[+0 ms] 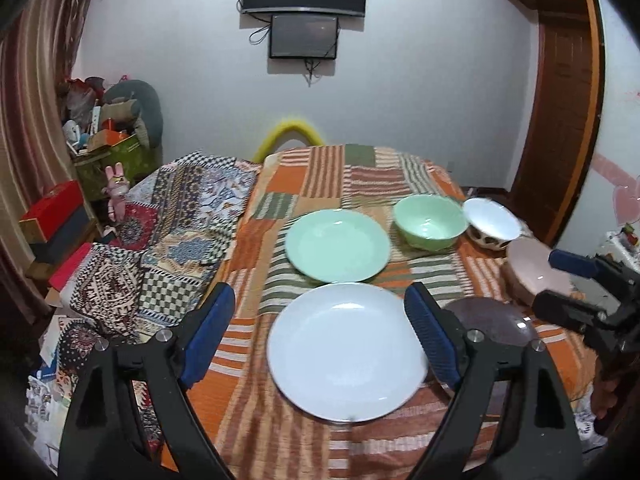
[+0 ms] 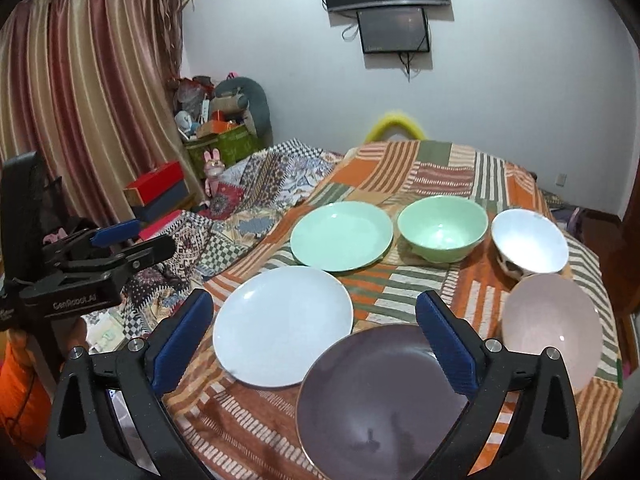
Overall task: Organize plates and bowls
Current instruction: 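Close both grippers on the white plate rim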
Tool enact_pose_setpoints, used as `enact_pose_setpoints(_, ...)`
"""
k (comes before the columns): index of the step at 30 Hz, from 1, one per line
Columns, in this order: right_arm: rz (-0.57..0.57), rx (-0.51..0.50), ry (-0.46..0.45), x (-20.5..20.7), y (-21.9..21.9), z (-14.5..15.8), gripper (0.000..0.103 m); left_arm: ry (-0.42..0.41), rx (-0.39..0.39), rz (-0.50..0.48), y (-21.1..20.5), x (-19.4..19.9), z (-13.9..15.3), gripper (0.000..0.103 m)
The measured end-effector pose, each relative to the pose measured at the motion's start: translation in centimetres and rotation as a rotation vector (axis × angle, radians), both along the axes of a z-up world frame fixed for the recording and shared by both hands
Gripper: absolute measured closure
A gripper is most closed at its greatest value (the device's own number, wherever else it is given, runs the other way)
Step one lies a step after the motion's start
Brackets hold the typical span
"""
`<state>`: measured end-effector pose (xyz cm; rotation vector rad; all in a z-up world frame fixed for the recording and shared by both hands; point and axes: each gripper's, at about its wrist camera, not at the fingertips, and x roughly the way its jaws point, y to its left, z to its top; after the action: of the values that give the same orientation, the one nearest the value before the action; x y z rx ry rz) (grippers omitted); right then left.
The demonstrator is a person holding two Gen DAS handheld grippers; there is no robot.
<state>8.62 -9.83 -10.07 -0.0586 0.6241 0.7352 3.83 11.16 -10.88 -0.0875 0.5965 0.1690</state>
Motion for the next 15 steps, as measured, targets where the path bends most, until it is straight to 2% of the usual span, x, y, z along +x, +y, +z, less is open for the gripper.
enact_pose_setpoints(3, -0.012, -0.028, 0.014, 0.9, 0.9, -0.6, 0.002, 0.035, -0.008, 0.014, 1.1, 0.6, -1.2, 0.013)
enact_pose_setpoints(9, 0.007, -0.077, 0.074, 3.4, 2.9, -2.4, 0.002, 0.103, -0.075, 0.044, 4.2, 2.4, -4.7, 0.013)
enact_pose_setpoints(15, 0.041, -0.144, 0.147, 5.7, 4.6, -4.8, 0.007, 0.174, -0.084, 0.099, 6.8, 4.0, -8.4, 0.013)
